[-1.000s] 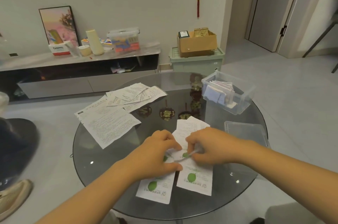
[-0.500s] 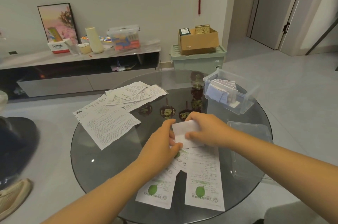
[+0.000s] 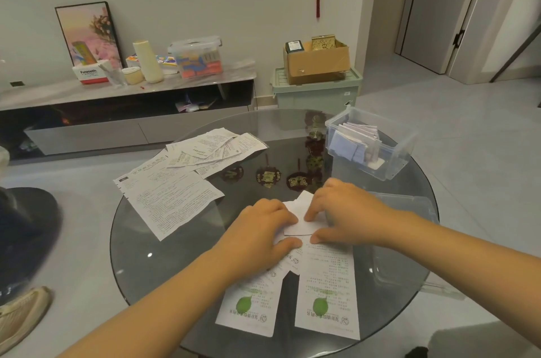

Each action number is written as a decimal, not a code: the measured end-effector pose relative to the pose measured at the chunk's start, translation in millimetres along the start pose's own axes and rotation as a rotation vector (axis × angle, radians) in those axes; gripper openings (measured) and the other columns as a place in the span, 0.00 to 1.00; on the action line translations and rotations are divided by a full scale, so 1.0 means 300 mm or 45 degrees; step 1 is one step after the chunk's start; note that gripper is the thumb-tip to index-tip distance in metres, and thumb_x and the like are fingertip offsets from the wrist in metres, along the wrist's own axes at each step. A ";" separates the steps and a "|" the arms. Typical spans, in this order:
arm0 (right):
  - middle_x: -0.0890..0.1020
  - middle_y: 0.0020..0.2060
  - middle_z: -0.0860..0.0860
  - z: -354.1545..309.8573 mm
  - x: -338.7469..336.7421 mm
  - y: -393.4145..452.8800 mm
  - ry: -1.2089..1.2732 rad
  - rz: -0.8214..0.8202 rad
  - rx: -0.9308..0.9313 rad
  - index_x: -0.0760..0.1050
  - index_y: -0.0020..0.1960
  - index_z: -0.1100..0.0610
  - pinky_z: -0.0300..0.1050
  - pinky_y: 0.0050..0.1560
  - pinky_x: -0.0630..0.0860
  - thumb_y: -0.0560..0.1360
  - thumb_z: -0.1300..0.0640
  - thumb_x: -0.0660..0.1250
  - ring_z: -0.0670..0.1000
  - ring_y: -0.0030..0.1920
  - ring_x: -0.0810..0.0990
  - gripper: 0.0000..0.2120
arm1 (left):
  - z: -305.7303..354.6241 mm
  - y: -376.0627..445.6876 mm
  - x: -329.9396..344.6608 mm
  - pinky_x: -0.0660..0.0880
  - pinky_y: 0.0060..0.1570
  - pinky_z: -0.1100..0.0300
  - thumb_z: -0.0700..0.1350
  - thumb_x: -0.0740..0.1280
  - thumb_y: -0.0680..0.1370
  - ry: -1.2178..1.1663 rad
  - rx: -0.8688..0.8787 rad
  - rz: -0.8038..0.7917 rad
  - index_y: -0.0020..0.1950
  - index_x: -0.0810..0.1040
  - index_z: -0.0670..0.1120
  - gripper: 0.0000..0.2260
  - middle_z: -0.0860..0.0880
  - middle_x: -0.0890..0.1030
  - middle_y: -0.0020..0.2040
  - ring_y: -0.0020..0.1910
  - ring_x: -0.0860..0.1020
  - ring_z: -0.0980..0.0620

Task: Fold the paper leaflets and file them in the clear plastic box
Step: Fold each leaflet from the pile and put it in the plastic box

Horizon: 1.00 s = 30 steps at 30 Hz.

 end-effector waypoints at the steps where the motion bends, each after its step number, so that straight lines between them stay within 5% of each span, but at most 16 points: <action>1: 0.74 0.59 0.43 0.002 0.009 -0.004 0.024 -0.034 0.002 0.75 0.62 0.44 0.43 0.57 0.70 0.72 0.40 0.67 0.46 0.60 0.68 0.20 | -0.004 0.000 -0.003 0.64 0.63 0.60 0.59 0.62 0.77 0.012 0.005 -0.010 0.67 0.72 0.54 0.20 0.58 0.71 0.62 0.61 0.66 0.58; 6: 0.77 0.59 0.42 -0.005 0.005 -0.022 -0.021 -0.014 -0.057 0.75 0.62 0.46 0.43 0.60 0.72 0.76 0.44 0.63 0.45 0.59 0.72 0.16 | 0.016 0.009 -0.020 0.66 0.60 0.61 0.54 0.59 0.80 0.084 0.044 0.015 0.67 0.72 0.53 0.16 0.56 0.73 0.61 0.60 0.68 0.56; 14: 0.81 0.47 0.45 0.032 0.002 0.002 0.144 0.101 0.063 0.78 0.54 0.49 0.47 0.48 0.76 0.77 0.53 0.58 0.48 0.48 0.77 0.11 | -0.012 0.040 -0.038 0.70 0.49 0.62 0.49 0.58 0.80 -0.108 -0.143 0.160 0.57 0.76 0.52 0.10 0.56 0.77 0.50 0.51 0.71 0.57; 19: 0.79 0.54 0.46 0.071 0.007 0.037 0.370 0.164 0.175 0.72 0.63 0.45 0.46 0.52 0.75 0.76 0.54 0.62 0.46 0.48 0.74 0.16 | -0.045 0.076 -0.019 0.71 0.52 0.61 0.49 0.62 0.79 -0.205 -0.251 0.151 0.64 0.71 0.54 0.14 0.55 0.76 0.57 0.54 0.72 0.57; 24: 0.73 0.62 0.47 0.073 0.024 0.060 0.312 0.128 0.205 0.65 0.68 0.45 0.47 0.56 0.74 0.75 0.51 0.67 0.50 0.58 0.74 0.23 | -0.060 0.097 -0.003 0.71 0.55 0.59 0.47 0.64 0.79 -0.242 -0.340 0.143 0.71 0.63 0.52 0.22 0.50 0.69 0.62 0.55 0.71 0.52; 30: 0.74 0.58 0.45 0.052 -0.003 0.056 0.091 0.144 0.071 0.77 0.59 0.48 0.43 0.58 0.70 0.76 0.49 0.65 0.49 0.59 0.70 0.12 | -0.032 0.121 -0.009 0.65 0.61 0.62 0.47 0.65 0.78 -0.127 -0.200 0.133 0.58 0.78 0.51 0.09 0.54 0.71 0.59 0.60 0.68 0.54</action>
Point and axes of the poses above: each hand's wrist, its own y-axis towards the middle knuckle, its own x-axis out of the palm, z = x × y, the point moved 8 cm from there along y, towards the middle knuckle
